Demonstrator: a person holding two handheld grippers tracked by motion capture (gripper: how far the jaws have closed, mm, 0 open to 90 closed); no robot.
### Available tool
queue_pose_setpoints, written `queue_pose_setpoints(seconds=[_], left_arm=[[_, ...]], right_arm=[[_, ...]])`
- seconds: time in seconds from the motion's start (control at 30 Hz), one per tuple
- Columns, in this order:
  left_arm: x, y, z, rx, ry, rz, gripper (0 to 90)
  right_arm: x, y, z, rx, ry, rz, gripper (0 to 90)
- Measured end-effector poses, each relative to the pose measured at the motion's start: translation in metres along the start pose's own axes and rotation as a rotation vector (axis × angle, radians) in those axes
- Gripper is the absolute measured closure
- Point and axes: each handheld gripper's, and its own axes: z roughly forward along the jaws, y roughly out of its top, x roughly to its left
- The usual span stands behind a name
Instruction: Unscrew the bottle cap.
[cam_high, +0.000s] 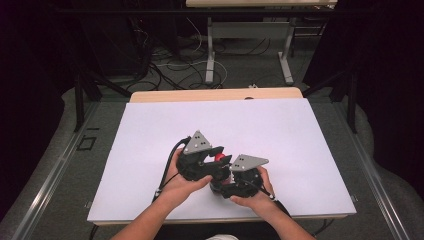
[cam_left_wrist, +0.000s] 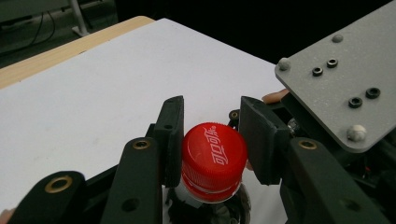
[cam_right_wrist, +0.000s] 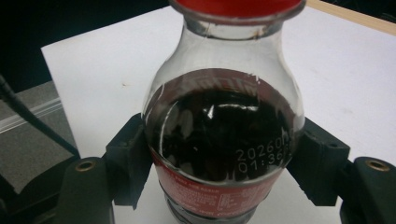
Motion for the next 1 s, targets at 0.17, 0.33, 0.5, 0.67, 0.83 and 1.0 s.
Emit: queue_pose_setpoints(seconds=[0.17, 0.33, 0.5, 0.67, 0.83, 1.0], left_arm=[[-0.002, 0.002, 0.003, -0.011, 0.005, -0.012, 61.6], [0.000, 0.002, 0.001, -0.013, -0.010, -0.009, 61.6], [0.000, 0.004, -0.001, -0.005, -0.007, -0.004, 61.6], [0.001, 0.006, -0.006, -0.010, -0.013, -0.017, 61.6], [0.007, 0.010, -0.011, -0.006, -0.003, -0.021, 61.6], [0.017, 0.012, -0.016, -0.004, 0.022, -0.037, 61.6]], right_arm=[[-0.003, 0.000, -0.001, -0.011, -0.013, 0.004, 30.2], [-0.003, 0.001, -0.003, -0.001, -0.011, 0.007, 30.2], [-0.001, 0.000, -0.001, -0.015, -0.016, 0.002, 30.1], [-0.003, 0.000, -0.001, 0.010, -0.009, 0.006, 30.1], [-0.005, -0.001, -0.001, -0.004, -0.021, 0.012, 30.2], [-0.008, -0.001, -0.002, -0.011, -0.027, 0.021, 30.2]])
